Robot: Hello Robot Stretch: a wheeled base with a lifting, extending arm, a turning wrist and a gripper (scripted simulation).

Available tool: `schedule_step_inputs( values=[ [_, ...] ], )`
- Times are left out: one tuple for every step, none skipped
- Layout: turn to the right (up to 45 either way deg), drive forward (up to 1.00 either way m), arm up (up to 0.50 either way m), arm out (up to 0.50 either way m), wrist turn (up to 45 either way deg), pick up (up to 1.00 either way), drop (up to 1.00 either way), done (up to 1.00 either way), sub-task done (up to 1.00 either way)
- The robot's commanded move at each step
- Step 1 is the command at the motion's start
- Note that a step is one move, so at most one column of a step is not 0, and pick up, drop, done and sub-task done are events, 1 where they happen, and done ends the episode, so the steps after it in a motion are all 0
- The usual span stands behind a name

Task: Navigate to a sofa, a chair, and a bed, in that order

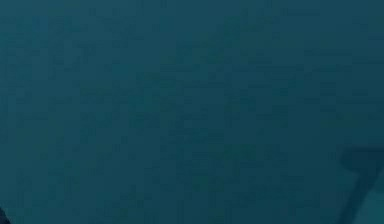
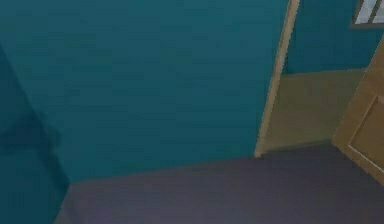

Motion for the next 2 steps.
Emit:
schedule_step_inputs(
  values=[
    [-45.0,0.0,0.0,0.0,0.0,0.0,0.0,0.0,0.0],
    [0.0,0.0,0.0,0.0,0.0,0.0,0.0,1.0,0.0]
  ],
)
